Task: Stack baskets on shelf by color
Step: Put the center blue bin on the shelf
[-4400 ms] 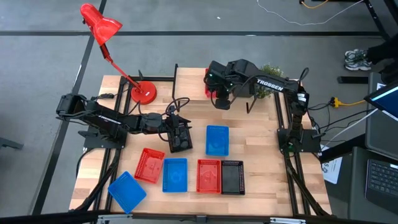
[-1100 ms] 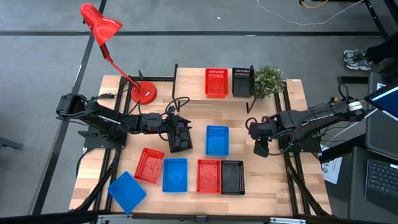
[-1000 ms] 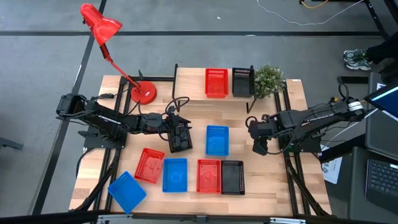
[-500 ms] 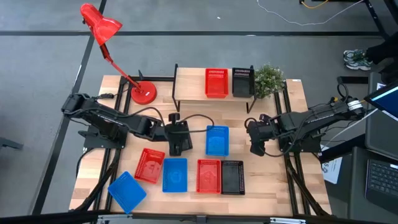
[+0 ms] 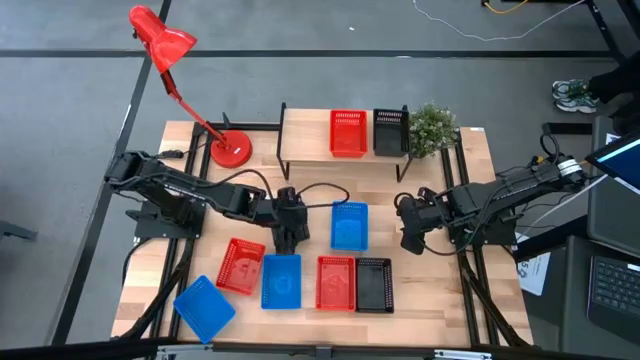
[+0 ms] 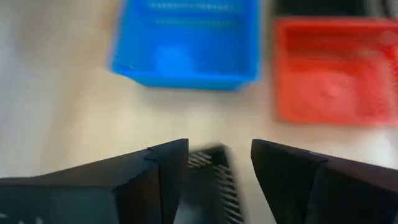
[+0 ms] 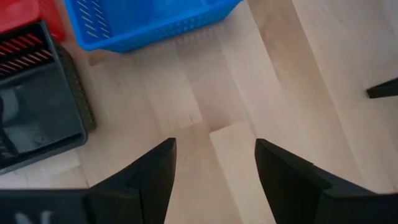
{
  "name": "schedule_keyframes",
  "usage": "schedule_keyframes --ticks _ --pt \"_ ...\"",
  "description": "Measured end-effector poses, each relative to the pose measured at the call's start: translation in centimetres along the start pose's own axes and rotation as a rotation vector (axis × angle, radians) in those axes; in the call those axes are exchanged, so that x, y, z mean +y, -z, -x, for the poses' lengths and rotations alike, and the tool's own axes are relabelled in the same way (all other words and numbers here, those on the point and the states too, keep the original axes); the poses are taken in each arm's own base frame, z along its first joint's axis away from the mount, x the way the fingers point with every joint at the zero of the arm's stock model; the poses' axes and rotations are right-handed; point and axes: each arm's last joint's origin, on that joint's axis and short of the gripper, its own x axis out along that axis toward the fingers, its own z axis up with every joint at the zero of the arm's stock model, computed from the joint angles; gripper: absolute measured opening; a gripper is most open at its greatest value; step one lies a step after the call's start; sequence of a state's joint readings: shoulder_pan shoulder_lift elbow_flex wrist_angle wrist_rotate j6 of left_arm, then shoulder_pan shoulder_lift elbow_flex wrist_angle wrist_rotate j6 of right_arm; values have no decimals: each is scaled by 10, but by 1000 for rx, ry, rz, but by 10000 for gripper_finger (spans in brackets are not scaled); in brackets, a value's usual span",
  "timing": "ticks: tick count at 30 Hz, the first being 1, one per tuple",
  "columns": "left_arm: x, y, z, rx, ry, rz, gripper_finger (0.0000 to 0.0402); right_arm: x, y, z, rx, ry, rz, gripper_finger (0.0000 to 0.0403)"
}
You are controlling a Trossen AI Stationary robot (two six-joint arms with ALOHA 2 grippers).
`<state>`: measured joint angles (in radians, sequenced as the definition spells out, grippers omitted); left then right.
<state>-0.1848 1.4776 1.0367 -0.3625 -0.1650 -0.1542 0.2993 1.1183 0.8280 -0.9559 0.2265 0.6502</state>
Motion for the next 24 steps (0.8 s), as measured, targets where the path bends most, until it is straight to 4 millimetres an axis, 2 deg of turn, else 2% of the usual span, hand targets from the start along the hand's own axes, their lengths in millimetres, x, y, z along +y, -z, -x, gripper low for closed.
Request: schedule_keyframes --ticks 5,13,19,24 --pt "-30 4 2 26 226 -17 171 0 0 0 -4 -1 3 217" --pt "-89 21 21 39 297 66 169 0 -1 0 -9 5 33 217" --pt "-110 29 30 26 283 134 168 0 -1 0 -9 4 28 217" --pt "-123 32 25 9 309 142 168 0 -1 0 -9 4 27 217"
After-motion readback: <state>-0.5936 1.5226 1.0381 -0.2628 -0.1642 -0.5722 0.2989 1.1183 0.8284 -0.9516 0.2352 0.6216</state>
